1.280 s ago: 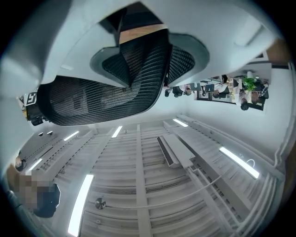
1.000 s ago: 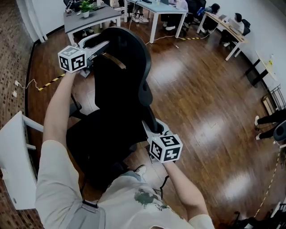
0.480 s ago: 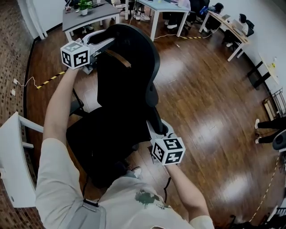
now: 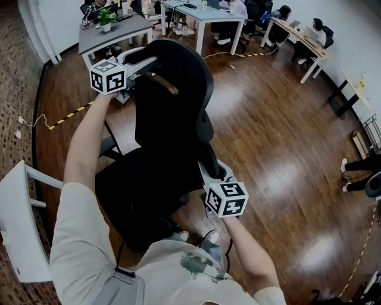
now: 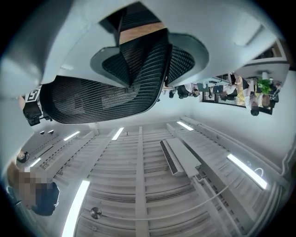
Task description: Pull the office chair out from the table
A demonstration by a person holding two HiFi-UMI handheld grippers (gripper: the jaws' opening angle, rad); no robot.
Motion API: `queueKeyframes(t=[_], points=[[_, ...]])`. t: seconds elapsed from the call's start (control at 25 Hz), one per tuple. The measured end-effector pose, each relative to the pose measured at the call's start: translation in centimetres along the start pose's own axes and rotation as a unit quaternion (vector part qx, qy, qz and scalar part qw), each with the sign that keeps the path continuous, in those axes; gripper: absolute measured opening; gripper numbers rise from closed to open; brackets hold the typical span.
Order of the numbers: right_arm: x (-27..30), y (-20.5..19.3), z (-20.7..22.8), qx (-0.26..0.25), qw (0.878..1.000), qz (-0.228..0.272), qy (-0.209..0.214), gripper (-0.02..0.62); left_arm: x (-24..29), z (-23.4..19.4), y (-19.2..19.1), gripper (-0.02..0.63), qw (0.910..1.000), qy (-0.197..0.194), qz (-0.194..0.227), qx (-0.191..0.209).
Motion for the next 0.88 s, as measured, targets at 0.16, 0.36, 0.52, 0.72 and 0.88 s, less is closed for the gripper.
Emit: queueKeyframes(t=[0.16,0.36,0.52,0.72,0.88], points=[[-0.4,0.0,1.8,0.001,1.0,-0.002,0.0,0.112,1.7,0.6,-0.3,0.272,0.9999,0.002,-0.012,-0.008],[-0.4,0.4,2.9,-0.002,1.0,-0.005,0.003,0.112,2.7,1.1,-0.1,0.273,0.9998,0.009,-0.015,-0.013],[-0.4,0.3,2.8,0.002,1.0,-0.004,0.0,0.124,2.3,1.3,-0.1,0.276,0.9994,0.023,-0.017,-0.019],[-0.8,0.4,3.1,0.0,0.999,-0.005,-0.032,0.168,0.7,1.9,-0.2,0.306,0.998,0.057,-0.013,-0.023],[-2.2,0.8,3.4,0.011,0.999,0.008,-0.043,0.198,-1.1,2.7,-0.1,0.343,0.9968,0.073,-0.007,-0.032]])
Point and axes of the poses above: the fingertips, and each gripper's own axes: x forward along the fingers, z to its right, y out of its top, the point moved 6 cm from there along -x, backward along the fingers, and after that the axes turned 4 degrees about -x, right-handed, at the moved point
